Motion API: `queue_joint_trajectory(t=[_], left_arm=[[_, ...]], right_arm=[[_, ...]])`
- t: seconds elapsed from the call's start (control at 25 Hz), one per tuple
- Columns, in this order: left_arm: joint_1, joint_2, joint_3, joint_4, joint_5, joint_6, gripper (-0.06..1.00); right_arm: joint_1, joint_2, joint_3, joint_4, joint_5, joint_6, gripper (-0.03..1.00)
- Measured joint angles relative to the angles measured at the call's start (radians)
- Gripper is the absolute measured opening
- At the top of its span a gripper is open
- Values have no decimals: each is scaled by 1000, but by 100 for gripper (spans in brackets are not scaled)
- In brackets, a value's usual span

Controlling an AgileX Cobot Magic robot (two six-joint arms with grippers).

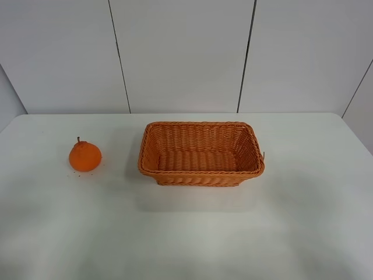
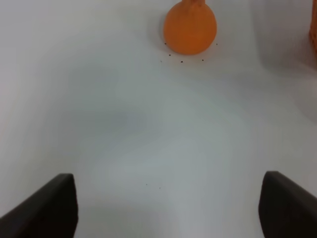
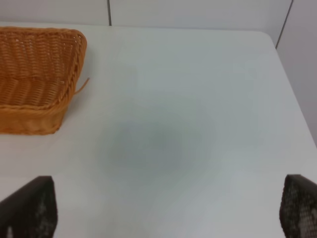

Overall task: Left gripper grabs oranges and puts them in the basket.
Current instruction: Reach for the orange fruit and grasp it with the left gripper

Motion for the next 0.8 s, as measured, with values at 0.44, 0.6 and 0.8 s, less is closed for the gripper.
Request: queue_joint_trajectory(t=[0.44, 0.6, 0.8], left_arm=[[0, 0, 0, 0, 0, 0, 85], [0, 0, -22, 0, -43, 1, 85], [0, 82, -66, 1, -140, 5, 85]], right_arm=[[0, 0, 0, 0, 0, 0, 69], [0, 0, 0, 0, 0, 0, 69], [0, 0, 0, 0, 0, 0, 69]])
